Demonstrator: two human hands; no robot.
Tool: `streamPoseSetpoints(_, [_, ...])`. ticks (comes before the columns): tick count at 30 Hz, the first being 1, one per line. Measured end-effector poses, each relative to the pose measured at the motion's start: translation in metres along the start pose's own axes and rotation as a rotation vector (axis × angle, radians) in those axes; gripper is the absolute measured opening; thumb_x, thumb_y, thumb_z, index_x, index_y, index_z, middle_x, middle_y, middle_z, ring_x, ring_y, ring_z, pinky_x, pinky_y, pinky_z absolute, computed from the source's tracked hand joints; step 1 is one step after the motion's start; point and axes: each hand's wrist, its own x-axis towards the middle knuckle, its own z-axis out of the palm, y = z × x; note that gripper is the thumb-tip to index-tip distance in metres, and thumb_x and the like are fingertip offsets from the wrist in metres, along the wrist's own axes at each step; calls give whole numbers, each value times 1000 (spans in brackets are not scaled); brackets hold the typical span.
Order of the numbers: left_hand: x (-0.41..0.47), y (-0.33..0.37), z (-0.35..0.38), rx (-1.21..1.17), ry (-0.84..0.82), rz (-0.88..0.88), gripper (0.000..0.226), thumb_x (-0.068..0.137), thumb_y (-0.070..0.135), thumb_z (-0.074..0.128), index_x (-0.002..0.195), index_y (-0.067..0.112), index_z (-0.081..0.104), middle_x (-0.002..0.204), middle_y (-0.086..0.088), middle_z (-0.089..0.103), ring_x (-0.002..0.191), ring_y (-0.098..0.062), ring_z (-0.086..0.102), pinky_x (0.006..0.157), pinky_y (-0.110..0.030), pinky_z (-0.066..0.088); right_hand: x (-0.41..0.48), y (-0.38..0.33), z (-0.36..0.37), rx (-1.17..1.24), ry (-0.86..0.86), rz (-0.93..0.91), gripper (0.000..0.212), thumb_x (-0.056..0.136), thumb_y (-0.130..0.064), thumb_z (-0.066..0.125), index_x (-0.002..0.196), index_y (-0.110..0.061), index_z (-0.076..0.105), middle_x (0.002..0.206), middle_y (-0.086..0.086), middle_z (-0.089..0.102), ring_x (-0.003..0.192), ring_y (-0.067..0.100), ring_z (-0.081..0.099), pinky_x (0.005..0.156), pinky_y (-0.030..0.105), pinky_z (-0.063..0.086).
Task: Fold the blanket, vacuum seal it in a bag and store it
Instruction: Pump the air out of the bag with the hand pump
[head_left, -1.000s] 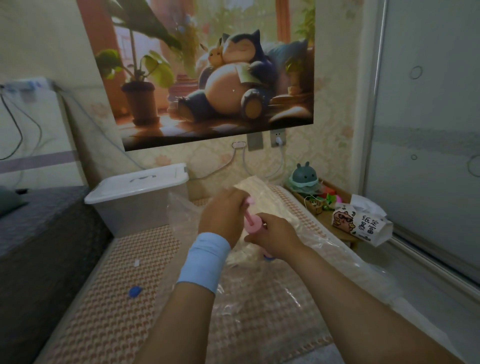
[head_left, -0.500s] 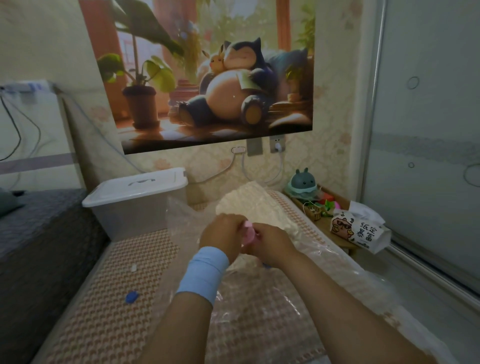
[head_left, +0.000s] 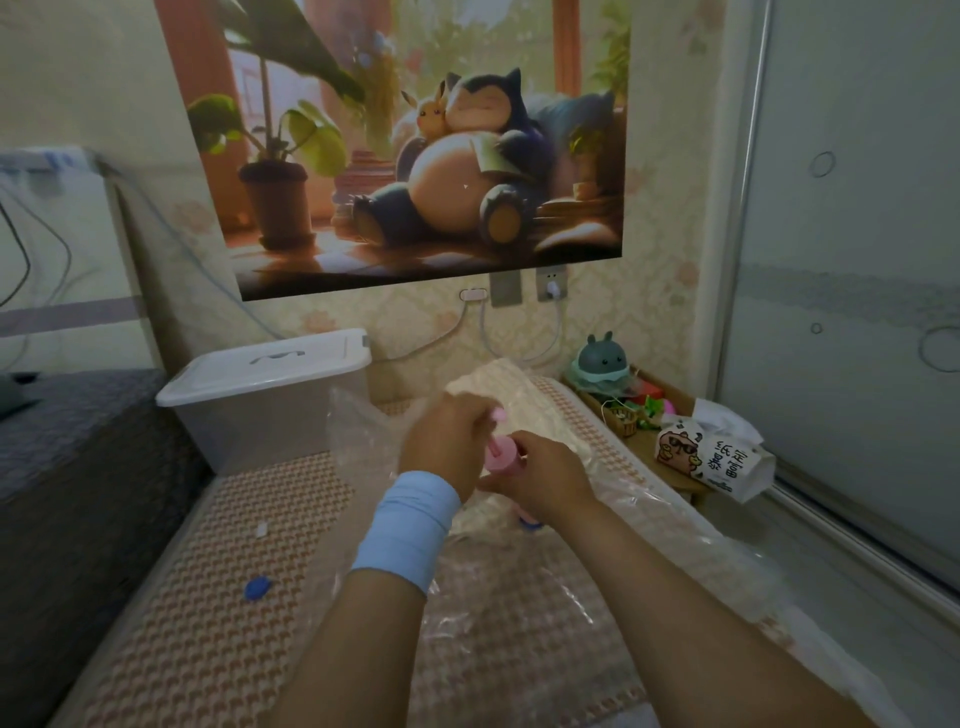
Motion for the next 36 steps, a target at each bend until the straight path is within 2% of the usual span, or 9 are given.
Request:
streamPoseSetpoints(4, [-11,-4,8,99,-175,-26,21,96,26,49,103,23,69,103,1,66,101,-21,53,85,-38,47,-3,-6,12,-108,0,-50,49,69,-61,75,101,-27,60,90,-8,67,82,15,64,65,29,46])
streamPoseSetpoints(10, [6,18,-34,85,395,295,18,83,0,62,90,13,71,89,-3,69,84,-25,60,72,-33,49,1,3,-5,-96,-24,-76,44,72,-43,79,108,-26,59,99,-4,69,90,20,64,74,33,48])
streamPoseSetpoints(14, [12,18,-46,50,577,274,16,91,9,57,100,11,71,97,-3,69,92,-20,56,80,-30,47,0,5,-2,-85,-19,-72,49,63,-49,85,98,-27,59,89,-8,67,80,17,62,67,32,48])
streamPoseSetpoints(16, [5,7,-30,11,488,188,18,94,14,56,102,15,71,96,0,68,87,-15,53,77,-25,41,-1,3,0,-90,-22,-74,49,65,-48,85,100,-27,58,90,-9,66,79,15,60,65,30,44])
streamPoseSetpoints(21, [-16,-10,3,32,-134,0,19,94,20,54,101,23,71,101,0,68,96,-24,59,84,-35,47,-6,-4,8,-141,-12,-99,51,67,-50,83,104,-24,59,94,-7,67,83,17,63,64,29,40])
streamPoseSetpoints(26, [-3,14,-47,97,474,228,14,91,8,60,99,12,71,93,-4,68,88,-23,58,77,-25,43,-4,2,1,-91,3,-85,52,65,-53,84,103,-30,57,94,-12,67,84,12,63,65,28,42])
streamPoseSetpoints(30, [-2,16,-53,70,604,240,16,93,8,58,102,10,71,97,-2,68,93,-18,56,84,-8,32,-5,3,2,-92,-8,-106,53,64,-52,85,102,-28,57,94,-10,67,84,14,63,64,28,40])
streamPoseSetpoints(32, [-5,6,-34,15,525,141,17,93,9,58,102,14,72,96,-1,68,90,-16,56,82,-14,39,-5,0,3,-102,-19,-106,53,65,-52,84,103,-27,56,94,-10,66,85,16,64,65,28,40])
streamPoseSetpoints(36, [-21,-10,3,-160,-119,-125,17,93,23,58,100,21,74,104,-3,71,96,-23,64,87,-30,47,-7,-6,7,-98,-51,-110,41,75,-60,71,94,-30,52,82,-9,61,79,17,62,56,26,36])
